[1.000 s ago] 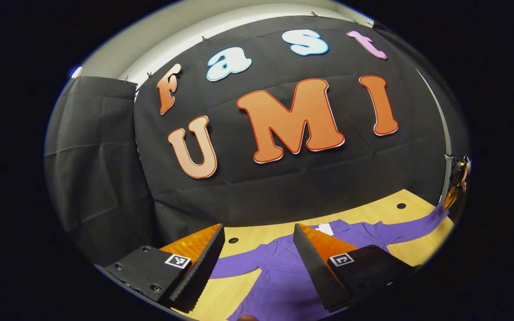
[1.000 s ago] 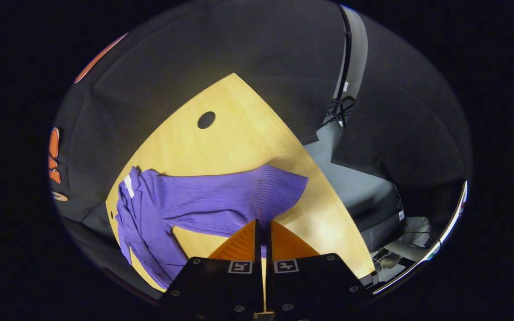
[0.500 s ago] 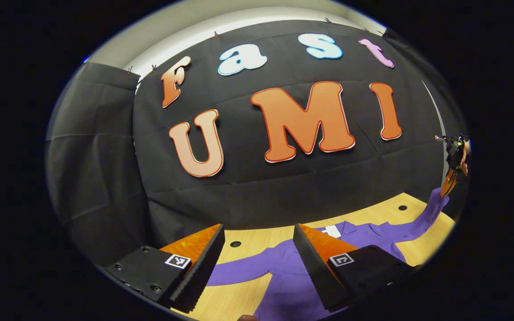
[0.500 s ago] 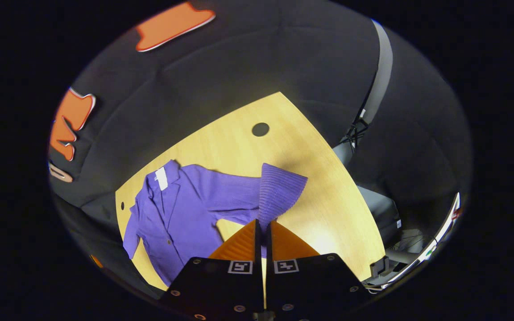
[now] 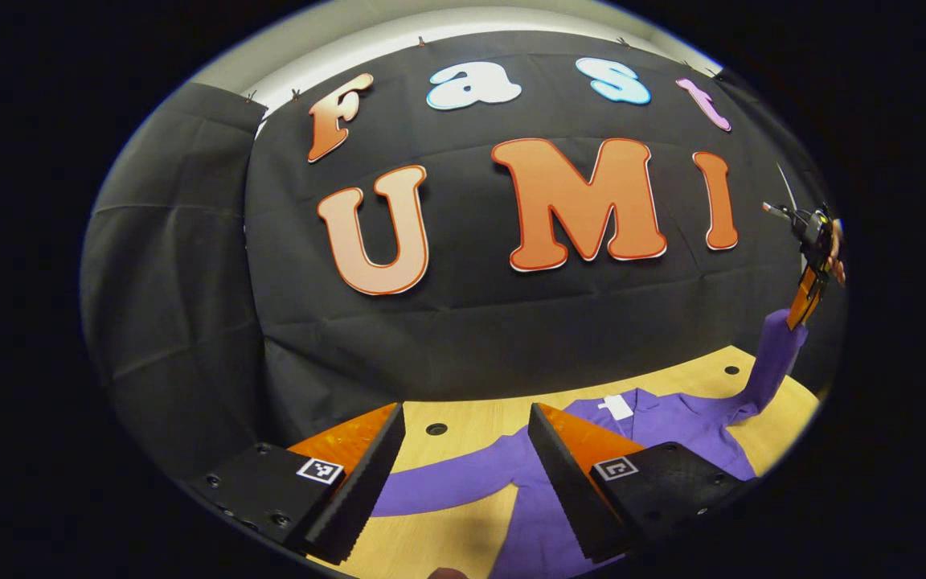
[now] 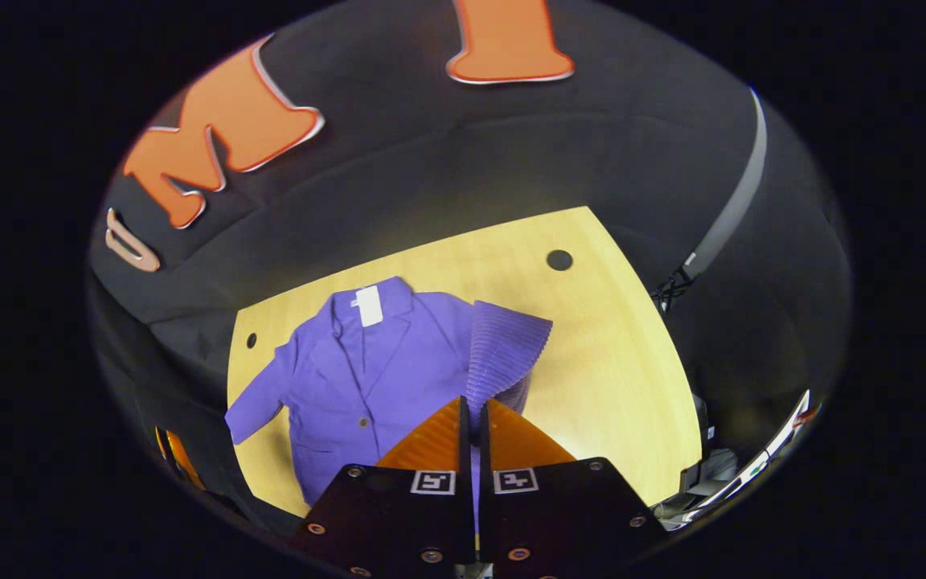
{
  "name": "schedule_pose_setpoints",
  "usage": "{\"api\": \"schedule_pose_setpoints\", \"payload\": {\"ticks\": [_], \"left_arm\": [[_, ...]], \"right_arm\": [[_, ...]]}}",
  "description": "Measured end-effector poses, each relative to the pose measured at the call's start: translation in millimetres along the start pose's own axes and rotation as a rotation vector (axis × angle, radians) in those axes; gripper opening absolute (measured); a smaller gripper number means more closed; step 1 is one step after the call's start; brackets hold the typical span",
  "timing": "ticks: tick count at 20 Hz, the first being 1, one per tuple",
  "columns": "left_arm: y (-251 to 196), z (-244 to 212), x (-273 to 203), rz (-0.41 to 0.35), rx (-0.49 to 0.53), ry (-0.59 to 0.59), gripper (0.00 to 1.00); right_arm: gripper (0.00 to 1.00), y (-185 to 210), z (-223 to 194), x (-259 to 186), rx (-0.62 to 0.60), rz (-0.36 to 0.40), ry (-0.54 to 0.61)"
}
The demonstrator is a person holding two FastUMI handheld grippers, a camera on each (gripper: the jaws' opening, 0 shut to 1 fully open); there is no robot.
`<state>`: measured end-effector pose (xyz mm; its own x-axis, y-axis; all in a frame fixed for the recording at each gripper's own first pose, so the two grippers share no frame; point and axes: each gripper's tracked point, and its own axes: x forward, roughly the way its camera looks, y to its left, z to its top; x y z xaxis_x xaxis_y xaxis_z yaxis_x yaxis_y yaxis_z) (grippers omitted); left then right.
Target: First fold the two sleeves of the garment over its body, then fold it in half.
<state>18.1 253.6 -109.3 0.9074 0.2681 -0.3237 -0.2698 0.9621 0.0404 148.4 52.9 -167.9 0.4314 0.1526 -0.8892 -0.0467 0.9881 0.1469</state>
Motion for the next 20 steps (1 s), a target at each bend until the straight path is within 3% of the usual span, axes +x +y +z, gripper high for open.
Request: {"api": "schedule_pose_setpoints", "payload": {"ticks": [7, 12, 15, 18, 20], "left_arm": [[68, -35, 9, 0.038, -0.026, 0.057, 0.96], [115, -58, 13, 0.073, -0.028, 0.094, 0.96], [139, -76, 17, 0.100, -0.030, 0.134, 0.97], [160, -97, 22, 0.127, -0.025, 0.178, 0.97], [171, -107, 27, 0.143, -0.021, 0.203, 0.97]], "right_arm": [[0.03, 126, -1, -10, -0.140, 0.088, -0.019], [0.03, 209, -14, 15, -0.200, 0.139, 0.013], [0.04, 259, -33, 32, -0.184, 0.219, 0.054], [0.11, 309, -42, 34, -0.135, 0.340, 0.077], [0.17, 310, -34, 34, -0.157, 0.334, 0.032]]}}
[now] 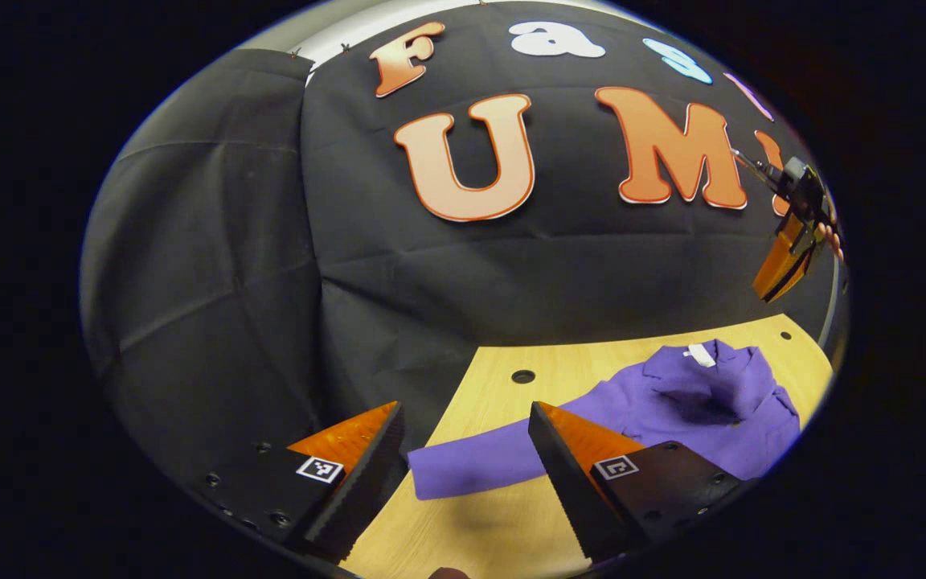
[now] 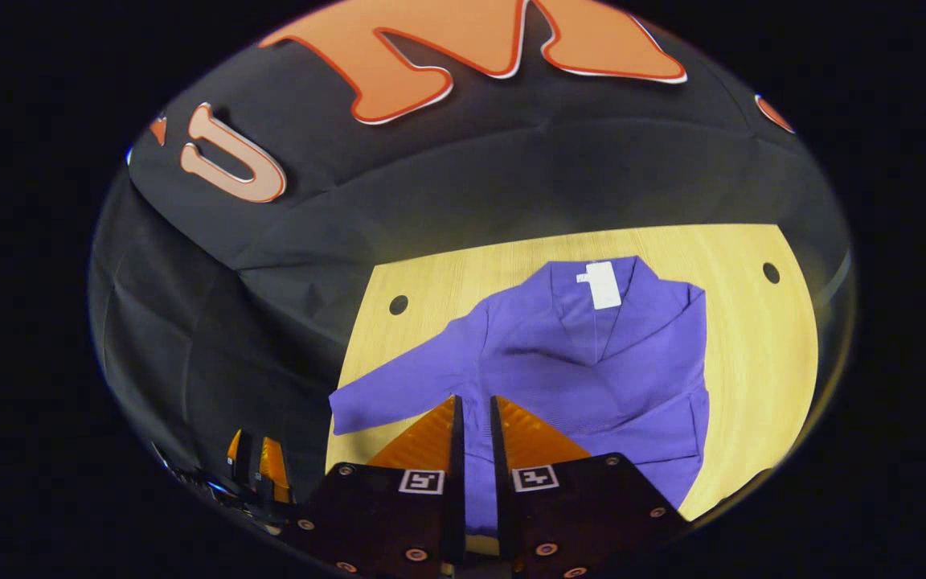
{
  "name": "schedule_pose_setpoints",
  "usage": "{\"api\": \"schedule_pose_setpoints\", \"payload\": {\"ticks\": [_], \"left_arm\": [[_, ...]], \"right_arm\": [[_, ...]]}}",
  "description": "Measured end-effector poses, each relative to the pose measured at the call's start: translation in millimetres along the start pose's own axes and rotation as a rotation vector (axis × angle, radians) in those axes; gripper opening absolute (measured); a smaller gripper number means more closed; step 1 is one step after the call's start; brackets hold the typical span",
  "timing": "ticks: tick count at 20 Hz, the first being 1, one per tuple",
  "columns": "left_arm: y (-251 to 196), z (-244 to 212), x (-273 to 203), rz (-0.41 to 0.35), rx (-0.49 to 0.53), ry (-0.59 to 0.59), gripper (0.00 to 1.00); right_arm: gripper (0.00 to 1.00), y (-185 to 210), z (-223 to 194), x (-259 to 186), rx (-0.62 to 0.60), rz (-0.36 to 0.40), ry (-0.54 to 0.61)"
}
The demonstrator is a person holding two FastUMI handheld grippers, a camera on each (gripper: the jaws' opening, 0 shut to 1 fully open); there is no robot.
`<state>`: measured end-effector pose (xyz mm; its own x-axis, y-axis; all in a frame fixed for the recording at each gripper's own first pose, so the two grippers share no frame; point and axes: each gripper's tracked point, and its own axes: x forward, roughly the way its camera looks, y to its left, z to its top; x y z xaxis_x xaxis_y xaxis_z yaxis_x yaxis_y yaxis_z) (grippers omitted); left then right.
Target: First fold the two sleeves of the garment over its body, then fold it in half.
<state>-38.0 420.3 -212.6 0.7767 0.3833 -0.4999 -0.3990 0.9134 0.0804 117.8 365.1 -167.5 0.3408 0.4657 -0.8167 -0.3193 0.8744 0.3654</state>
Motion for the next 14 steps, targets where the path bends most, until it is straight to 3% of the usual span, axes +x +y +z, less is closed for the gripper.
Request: {"api": "schedule_pose_setpoints", "payload": {"ticks": [3, 4, 6, 8, 9, 10, 14], "left_arm": [[4, -7, 14, 0.001, 0.017, 0.024, 0.97], [3, -7, 19, -0.002, 0.018, 0.033, 0.97], [3, -6, 30, -0.019, 0.011, 0.054, 0.97], [-1, -9, 41, -0.042, -0.003, 0.091, 0.97], [-1, -10, 47, -0.048, -0.013, 0.113, 0.97], [-1, -12, 54, -0.054, -0.027, 0.138, 0.97], [17, -39, 81, -0.053, -0.058, 0.296, 0.97]], "right_arm": [[0.30, -15, 17, -21, -0.014, -0.030, -0.088], [0.39, -23, 24, -30, -0.027, -0.045, -0.124], [0.41, -32, 33, -49, -0.035, -0.065, -0.185], [0.66, -42, 39, -71, -0.028, -0.079, -0.247], [0.61, -48, 44, -81, -0.029, -0.094, -0.288], [0.79, -53, 49, -91, -0.037, -0.107, -0.325], [0.94, -71, 56, -132, -0.075, -0.168, -0.457]]}}
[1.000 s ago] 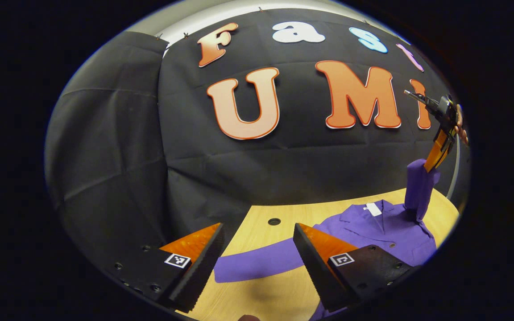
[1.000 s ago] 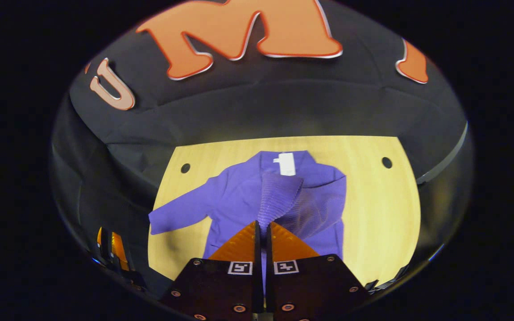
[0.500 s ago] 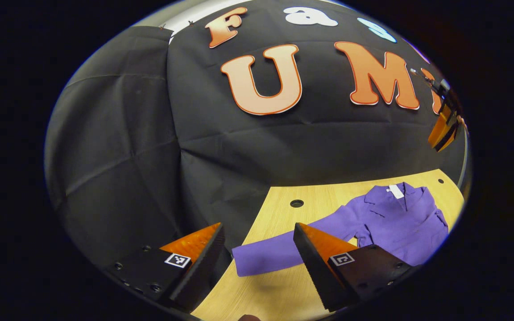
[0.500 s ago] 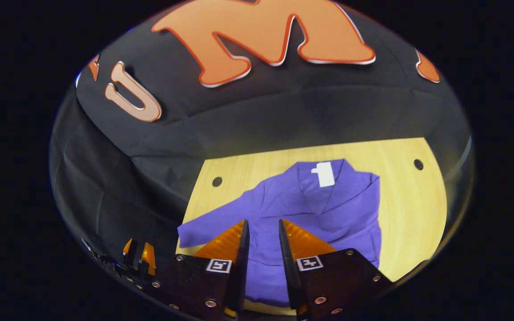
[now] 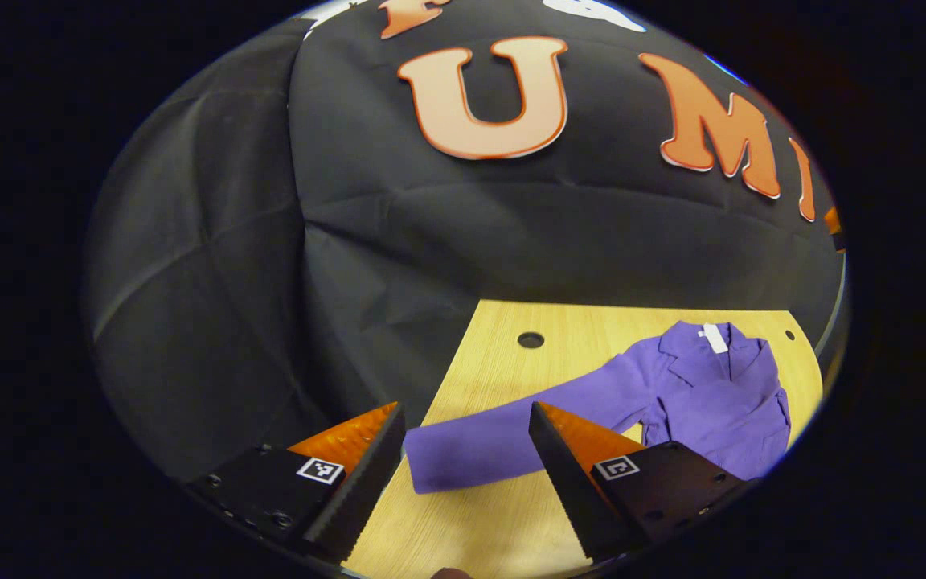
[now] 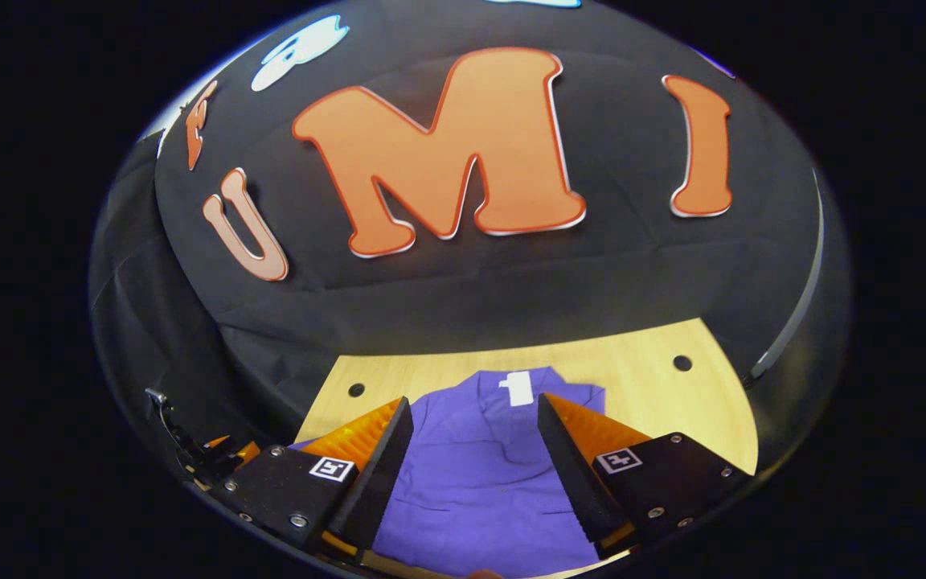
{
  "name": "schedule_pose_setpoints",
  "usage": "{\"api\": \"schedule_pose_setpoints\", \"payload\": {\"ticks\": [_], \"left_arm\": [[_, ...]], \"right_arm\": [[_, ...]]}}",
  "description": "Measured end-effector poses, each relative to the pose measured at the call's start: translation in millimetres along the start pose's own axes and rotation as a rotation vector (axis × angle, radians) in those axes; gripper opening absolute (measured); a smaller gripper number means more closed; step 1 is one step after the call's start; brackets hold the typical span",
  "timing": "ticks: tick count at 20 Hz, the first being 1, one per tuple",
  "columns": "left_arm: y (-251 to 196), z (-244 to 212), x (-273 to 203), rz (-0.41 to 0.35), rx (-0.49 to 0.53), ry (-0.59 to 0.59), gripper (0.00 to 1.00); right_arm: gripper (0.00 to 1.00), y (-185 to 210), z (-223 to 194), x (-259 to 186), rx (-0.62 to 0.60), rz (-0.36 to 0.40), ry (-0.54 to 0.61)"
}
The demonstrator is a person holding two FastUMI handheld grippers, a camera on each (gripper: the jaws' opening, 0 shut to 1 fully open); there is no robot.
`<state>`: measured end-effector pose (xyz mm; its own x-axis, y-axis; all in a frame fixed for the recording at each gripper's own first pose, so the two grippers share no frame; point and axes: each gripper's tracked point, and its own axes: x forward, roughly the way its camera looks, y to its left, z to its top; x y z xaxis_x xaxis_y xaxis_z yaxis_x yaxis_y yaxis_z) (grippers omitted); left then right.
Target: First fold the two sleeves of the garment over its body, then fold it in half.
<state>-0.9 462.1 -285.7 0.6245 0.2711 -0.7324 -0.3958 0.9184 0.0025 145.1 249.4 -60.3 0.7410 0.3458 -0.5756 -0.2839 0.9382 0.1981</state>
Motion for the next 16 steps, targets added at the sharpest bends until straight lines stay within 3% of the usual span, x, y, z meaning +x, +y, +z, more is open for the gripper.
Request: {"api": "schedule_pose_setpoints", "payload": {"ticks": [2, 8, 14, 16], "left_arm": [[8, -19, 19, 0.007, -0.016, 0.108, 0.97], [17, -69, 57, -0.067, -0.103, 0.390, 0.98], [23, -104, 97, -0.101, -0.176, 0.608, 0.99], [28, -119, 108, -0.100, -0.195, 0.666, 0.99]], "right_arm": [[0.95, -12, 12, -16, 0.010, -0.016, -0.060], [0.95, -59, 27, -55, 0.001, -0.103, -0.197], [0.95, -70, 26, -80, -0.046, -0.151, -0.251], [1.00, -73, 21, -91, -0.064, -0.159, -0.265]]}}
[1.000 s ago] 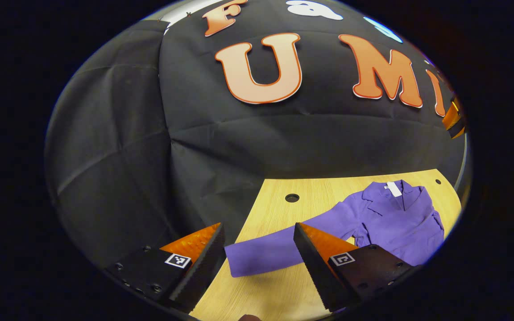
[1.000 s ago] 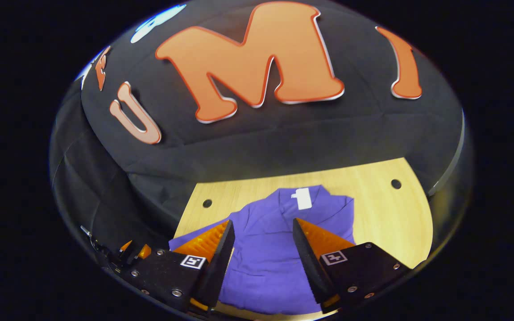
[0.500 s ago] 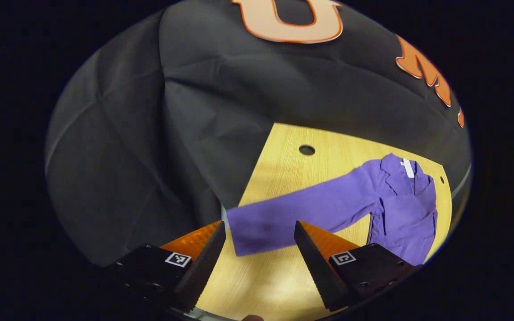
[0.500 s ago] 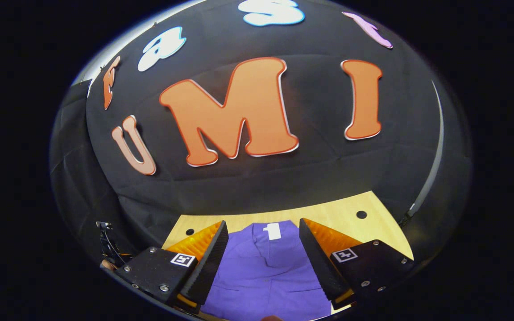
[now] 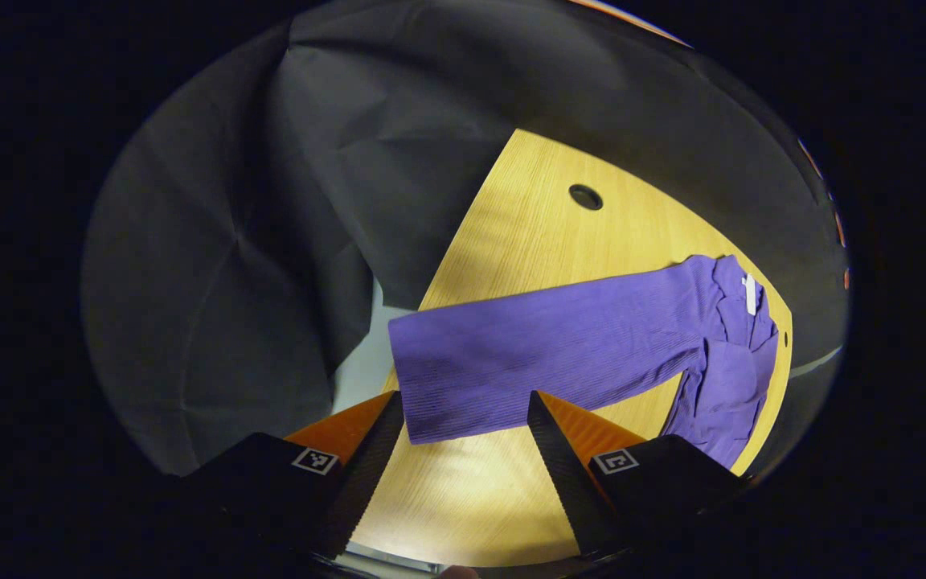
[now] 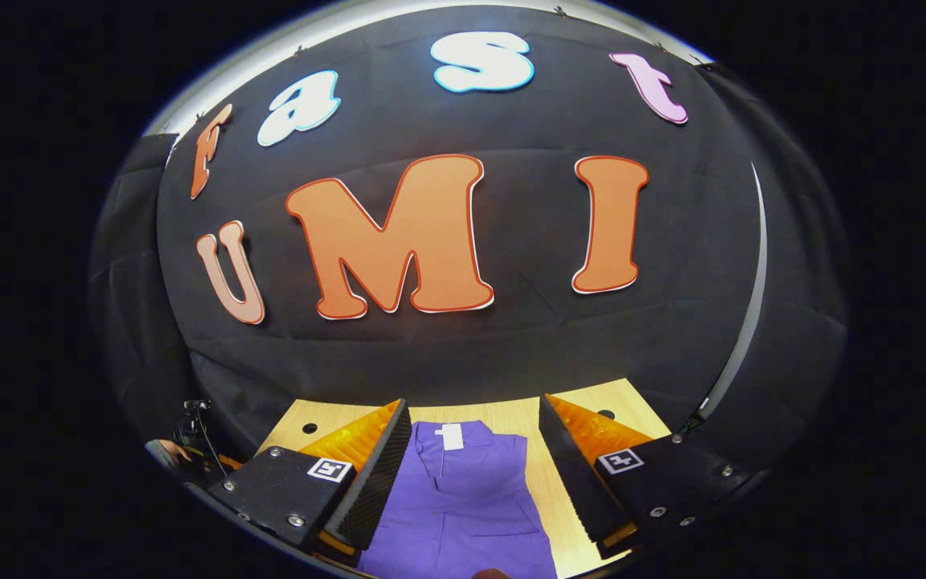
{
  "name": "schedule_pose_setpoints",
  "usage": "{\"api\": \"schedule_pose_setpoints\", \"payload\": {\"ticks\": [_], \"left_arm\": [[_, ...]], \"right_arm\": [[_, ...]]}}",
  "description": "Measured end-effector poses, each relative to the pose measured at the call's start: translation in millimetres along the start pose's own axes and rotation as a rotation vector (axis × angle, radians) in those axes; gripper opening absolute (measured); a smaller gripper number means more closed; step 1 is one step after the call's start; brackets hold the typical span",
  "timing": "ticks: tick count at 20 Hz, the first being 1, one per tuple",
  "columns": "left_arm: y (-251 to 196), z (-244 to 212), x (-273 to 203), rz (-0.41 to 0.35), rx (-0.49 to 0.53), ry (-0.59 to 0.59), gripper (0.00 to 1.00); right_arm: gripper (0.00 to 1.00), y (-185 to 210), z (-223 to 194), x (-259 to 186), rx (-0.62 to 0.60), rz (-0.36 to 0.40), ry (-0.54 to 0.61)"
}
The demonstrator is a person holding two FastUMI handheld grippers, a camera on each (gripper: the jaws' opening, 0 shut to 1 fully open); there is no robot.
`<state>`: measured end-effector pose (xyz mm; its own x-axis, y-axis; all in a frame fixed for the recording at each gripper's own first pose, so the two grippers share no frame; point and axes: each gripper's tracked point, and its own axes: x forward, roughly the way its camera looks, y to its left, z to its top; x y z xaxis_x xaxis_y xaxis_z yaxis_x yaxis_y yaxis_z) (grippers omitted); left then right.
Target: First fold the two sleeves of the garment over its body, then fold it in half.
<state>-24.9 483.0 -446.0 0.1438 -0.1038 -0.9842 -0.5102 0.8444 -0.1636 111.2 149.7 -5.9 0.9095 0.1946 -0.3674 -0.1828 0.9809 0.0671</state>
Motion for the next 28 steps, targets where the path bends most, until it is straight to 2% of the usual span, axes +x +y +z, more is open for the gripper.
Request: {"api": "schedule_pose_setpoints", "payload": {"ticks": [1, 2, 3, 4, 9, 16, 18, 19, 23, 28], "left_arm": [[2, -4, 7, -0.006, -0.014, 0.028, 0.99], [4, -6, 14, -0.014, -0.025, 0.046, 0.99], [6, -9, 22, -0.015, -0.040, 0.068, 0.99], [8, -10, 29, -0.018, -0.048, 0.086, 0.99], [21, -12, 56, -0.005, -0.081, 0.139, 0.97], [32, -6, 65, 0.105, -0.076, 0.172, 0.82], [25, -2, 68, 0.098, -0.070, 0.174, 0.74], [23, -1, 67, 0.091, -0.065, 0.171, 0.65], [7, 0, 66, 0.066, -0.078, 0.169, 0.11], [-25, 18, 27, 0.007, -0.005, 0.092, 0.07]], "right_arm": [[0.95, 0, -2, -4, -0.009, -0.002, -0.003], [0.95, 0, -4, -7, -0.021, -0.005, -0.009], [1.00, -1, -5, -11, -0.034, -0.009, -0.013], [0.95, -2, -8, -14, -0.045, -0.010, -0.013], [0.95, -9, -24, -19, -0.037, -0.032, 0.015], [0.95, -15, -28, -18, -0.032, -0.043, 0.025], [0.95, -14, -30, -15, -0.028, -0.035, 0.027], [0.95, -15, -33, -12, -0.028, -0.031, 0.034], [0.95, -24, -36, -5, -0.031, -0.022, 0.052], [0.95, -40, -29, 4, -0.008, -0.003, 0.045]]}}
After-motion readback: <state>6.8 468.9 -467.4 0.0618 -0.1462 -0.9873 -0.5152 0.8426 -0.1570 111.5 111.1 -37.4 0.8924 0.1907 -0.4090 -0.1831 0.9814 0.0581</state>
